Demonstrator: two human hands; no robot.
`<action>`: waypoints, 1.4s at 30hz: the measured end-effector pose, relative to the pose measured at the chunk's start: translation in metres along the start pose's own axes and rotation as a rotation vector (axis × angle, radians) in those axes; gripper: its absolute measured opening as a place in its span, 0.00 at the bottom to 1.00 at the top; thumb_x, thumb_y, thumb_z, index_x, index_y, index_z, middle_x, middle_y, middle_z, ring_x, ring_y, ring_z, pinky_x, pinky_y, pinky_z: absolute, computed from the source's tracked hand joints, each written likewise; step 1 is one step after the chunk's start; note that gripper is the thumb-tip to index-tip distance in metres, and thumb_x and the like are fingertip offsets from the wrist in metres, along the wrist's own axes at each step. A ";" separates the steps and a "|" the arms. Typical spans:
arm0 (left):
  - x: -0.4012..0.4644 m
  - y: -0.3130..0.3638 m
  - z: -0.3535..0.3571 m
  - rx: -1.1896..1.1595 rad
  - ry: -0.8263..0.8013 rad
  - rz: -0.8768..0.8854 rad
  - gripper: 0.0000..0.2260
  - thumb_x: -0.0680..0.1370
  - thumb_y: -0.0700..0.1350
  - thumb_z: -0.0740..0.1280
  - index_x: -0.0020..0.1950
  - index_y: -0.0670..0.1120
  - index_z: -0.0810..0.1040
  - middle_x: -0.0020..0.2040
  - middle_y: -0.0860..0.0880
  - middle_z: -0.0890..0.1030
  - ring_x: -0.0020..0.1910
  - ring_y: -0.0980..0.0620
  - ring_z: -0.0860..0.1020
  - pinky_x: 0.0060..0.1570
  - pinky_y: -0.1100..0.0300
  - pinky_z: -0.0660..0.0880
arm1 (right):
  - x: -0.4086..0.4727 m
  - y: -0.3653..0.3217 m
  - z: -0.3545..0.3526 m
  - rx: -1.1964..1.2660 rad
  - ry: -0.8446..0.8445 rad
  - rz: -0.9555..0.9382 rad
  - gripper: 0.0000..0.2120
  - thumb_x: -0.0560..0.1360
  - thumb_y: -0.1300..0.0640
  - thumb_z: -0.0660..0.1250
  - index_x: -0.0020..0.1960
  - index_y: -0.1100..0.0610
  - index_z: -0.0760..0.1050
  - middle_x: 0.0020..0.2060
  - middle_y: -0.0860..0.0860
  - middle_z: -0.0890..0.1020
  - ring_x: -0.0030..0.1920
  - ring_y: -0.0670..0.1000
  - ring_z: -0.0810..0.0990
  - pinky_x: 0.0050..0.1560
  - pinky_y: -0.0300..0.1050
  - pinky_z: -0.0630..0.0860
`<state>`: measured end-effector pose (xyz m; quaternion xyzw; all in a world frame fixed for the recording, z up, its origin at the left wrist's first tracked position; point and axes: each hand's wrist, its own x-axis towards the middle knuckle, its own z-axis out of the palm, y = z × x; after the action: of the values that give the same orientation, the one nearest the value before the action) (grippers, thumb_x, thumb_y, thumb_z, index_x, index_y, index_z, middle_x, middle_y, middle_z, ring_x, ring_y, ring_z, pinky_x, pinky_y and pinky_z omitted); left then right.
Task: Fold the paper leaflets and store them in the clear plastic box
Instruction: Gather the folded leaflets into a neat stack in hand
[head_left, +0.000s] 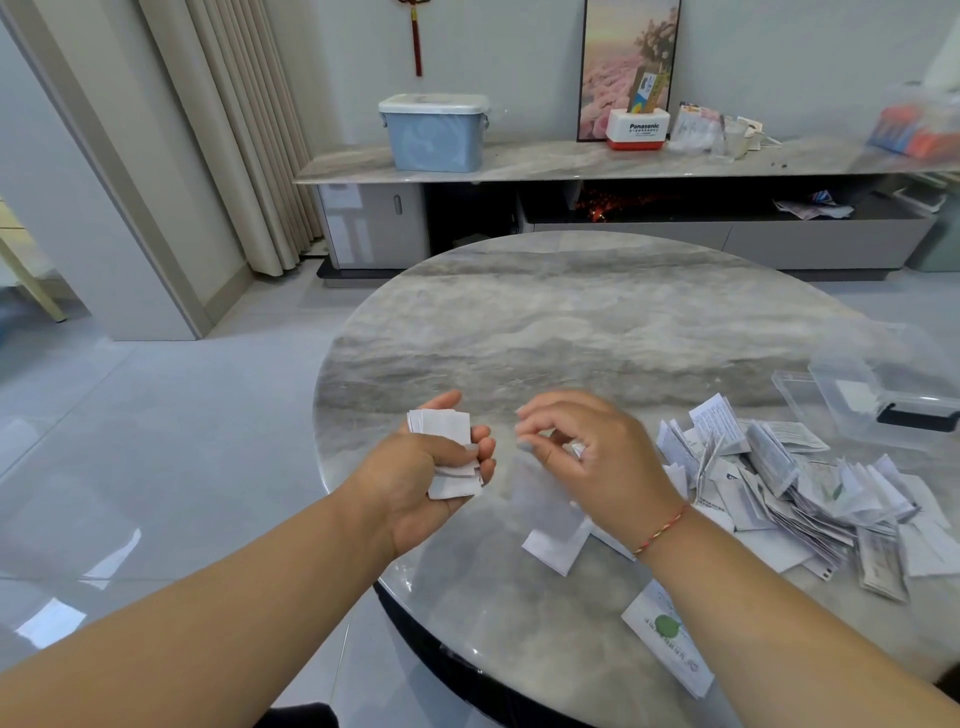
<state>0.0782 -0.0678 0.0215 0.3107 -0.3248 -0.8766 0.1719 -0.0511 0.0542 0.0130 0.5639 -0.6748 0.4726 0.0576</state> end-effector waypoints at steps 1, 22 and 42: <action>0.000 -0.001 0.000 -0.009 -0.005 -0.009 0.27 0.73 0.22 0.56 0.62 0.48 0.75 0.44 0.38 0.78 0.37 0.46 0.79 0.41 0.53 0.78 | -0.004 -0.001 0.009 0.001 -0.021 0.022 0.07 0.71 0.55 0.68 0.40 0.58 0.80 0.42 0.48 0.82 0.44 0.43 0.76 0.43 0.32 0.72; 0.005 -0.004 -0.016 0.099 0.114 -0.069 0.05 0.77 0.40 0.66 0.45 0.48 0.73 0.38 0.43 0.77 0.34 0.48 0.75 0.39 0.54 0.76 | -0.044 0.007 0.025 -0.437 -0.854 0.300 0.28 0.65 0.44 0.73 0.60 0.50 0.67 0.52 0.48 0.75 0.53 0.50 0.71 0.49 0.44 0.69; 0.004 -0.013 -0.006 0.162 -0.079 0.114 0.24 0.74 0.52 0.68 0.67 0.46 0.69 0.43 0.45 0.80 0.36 0.46 0.78 0.42 0.53 0.70 | 0.004 -0.046 0.033 0.414 -0.029 0.764 0.10 0.76 0.62 0.62 0.40 0.54 0.79 0.29 0.49 0.78 0.22 0.41 0.74 0.24 0.36 0.68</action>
<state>0.0779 -0.0631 0.0079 0.2697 -0.4184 -0.8479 0.1827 0.0001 0.0317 0.0238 0.2800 -0.7266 0.5775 -0.2452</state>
